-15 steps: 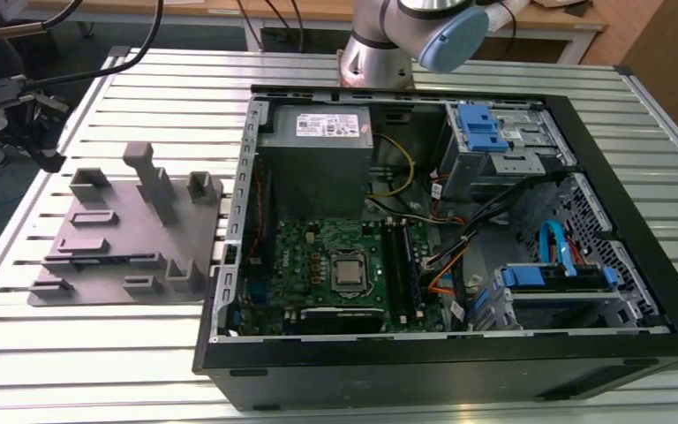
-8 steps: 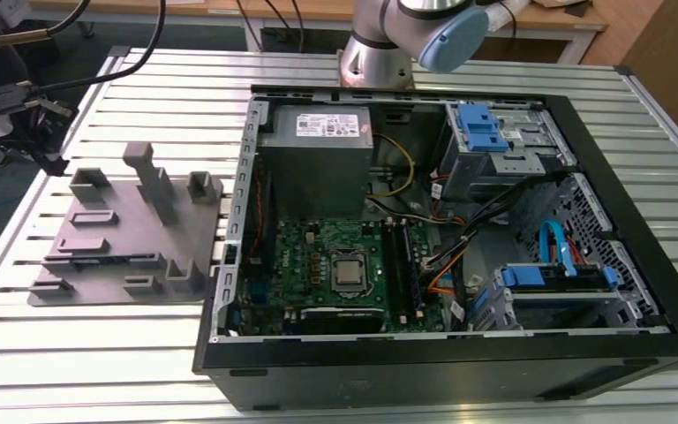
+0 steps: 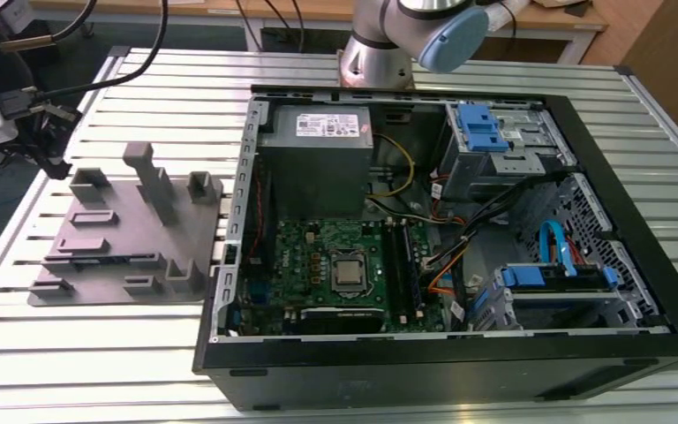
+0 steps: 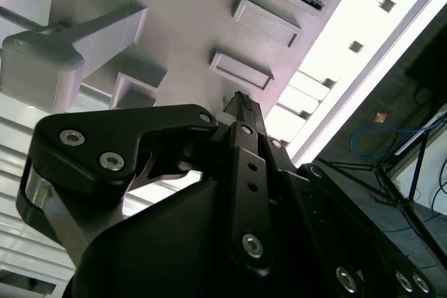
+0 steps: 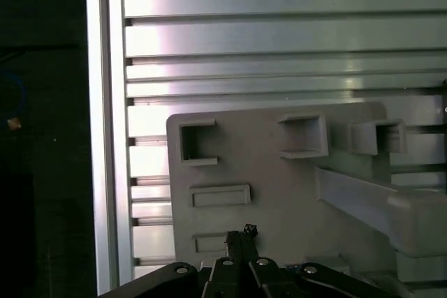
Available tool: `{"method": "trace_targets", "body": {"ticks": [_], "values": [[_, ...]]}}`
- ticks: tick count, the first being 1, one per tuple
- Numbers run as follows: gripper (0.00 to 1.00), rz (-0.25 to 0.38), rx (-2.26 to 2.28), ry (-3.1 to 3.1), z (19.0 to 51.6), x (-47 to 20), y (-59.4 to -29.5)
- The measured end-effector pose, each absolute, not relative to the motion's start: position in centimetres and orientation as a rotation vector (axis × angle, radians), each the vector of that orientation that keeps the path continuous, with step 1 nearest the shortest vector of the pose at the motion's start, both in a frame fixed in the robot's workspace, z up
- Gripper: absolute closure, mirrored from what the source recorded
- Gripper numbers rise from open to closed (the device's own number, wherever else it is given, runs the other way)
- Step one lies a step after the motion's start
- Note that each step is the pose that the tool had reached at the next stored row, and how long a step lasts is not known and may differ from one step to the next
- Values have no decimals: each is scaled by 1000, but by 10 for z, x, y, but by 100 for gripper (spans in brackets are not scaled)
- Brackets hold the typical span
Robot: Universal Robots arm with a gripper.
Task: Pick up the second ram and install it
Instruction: 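Reach for the second ram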
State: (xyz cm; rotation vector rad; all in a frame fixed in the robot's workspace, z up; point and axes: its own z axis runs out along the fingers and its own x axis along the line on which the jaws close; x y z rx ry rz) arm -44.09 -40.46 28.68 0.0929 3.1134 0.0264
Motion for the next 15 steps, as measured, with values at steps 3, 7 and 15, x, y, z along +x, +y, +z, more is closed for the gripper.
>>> {"method": "trace_targets", "body": {"ticks": [3, 7, 15], "values": [[93, 24, 91, 3113, 284, -440, -405], [93, 24, 91, 3113, 281, -436, -405], [93, 22, 91, 3113, 272, -435, -425]]}}
